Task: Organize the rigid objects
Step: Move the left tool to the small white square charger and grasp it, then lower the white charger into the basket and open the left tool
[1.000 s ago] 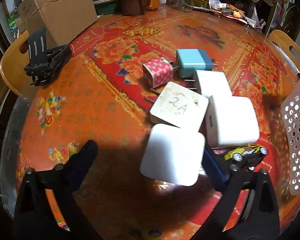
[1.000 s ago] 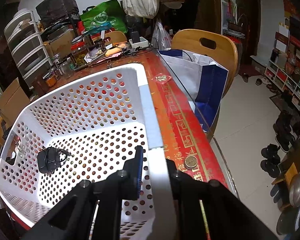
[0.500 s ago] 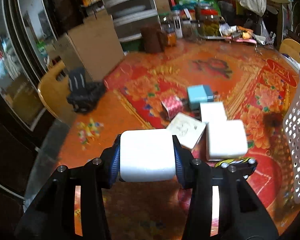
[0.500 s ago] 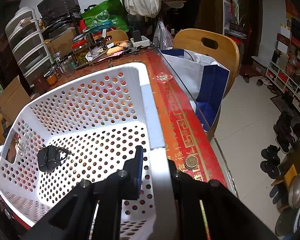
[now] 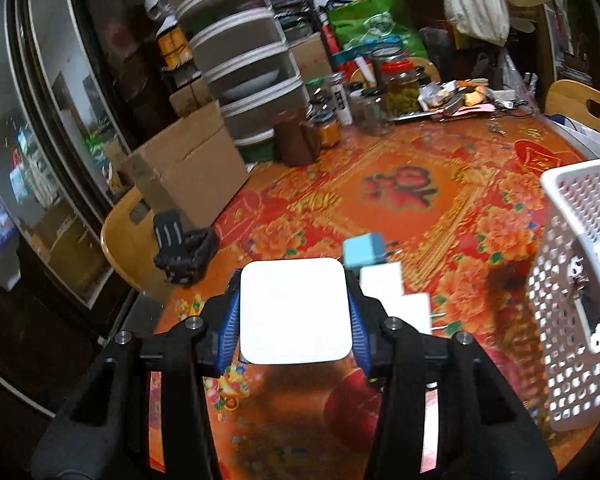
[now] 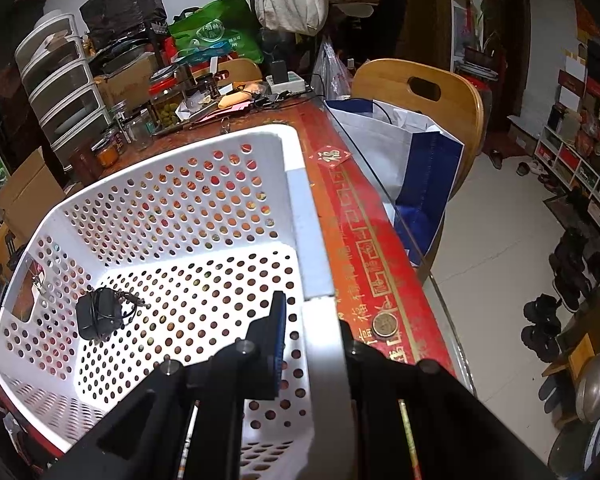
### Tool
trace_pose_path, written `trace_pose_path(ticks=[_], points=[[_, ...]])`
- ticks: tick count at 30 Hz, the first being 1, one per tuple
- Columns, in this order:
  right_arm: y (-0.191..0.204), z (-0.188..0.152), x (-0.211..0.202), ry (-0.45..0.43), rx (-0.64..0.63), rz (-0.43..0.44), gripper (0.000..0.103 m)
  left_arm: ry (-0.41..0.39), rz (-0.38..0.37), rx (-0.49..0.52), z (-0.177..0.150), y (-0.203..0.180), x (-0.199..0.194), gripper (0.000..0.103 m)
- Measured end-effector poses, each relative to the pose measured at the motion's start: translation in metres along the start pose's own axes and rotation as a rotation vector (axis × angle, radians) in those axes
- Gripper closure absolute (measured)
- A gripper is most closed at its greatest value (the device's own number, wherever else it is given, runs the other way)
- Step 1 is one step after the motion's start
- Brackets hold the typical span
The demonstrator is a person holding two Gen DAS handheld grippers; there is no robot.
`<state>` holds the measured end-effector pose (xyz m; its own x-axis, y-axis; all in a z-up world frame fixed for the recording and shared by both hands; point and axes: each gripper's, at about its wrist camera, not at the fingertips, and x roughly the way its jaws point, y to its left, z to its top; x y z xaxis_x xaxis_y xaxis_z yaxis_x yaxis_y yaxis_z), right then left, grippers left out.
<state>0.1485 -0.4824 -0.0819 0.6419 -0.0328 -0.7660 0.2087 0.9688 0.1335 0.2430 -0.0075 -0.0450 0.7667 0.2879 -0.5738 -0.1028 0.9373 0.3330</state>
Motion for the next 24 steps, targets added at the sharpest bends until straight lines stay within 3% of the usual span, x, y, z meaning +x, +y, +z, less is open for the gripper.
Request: trace_pose_path(ticks=[10,17,20,24], points=[[0.001,0.000,0.000,-0.002,-0.007,0.002,0.092,-0.087,-0.033,0.078,0.029,-0.044,-0.042,0.060],[0.001,0.000,0.000,-0.002,-0.005,0.002,0.092,-0.118,-0.135,0.179,0.064,-0.096,-0.080,0.060],[0.001,0.000,0.000,-0.002,-0.005,0.003,0.092,-0.045,-0.250,0.281,0.078,-0.137,-0.083,0.060],[0.001,0.000,-0.001,-0.002,-0.005,0.003,0.092,0.131,-0.364,0.475,0.080,-0.209,-0.064,0.060]])
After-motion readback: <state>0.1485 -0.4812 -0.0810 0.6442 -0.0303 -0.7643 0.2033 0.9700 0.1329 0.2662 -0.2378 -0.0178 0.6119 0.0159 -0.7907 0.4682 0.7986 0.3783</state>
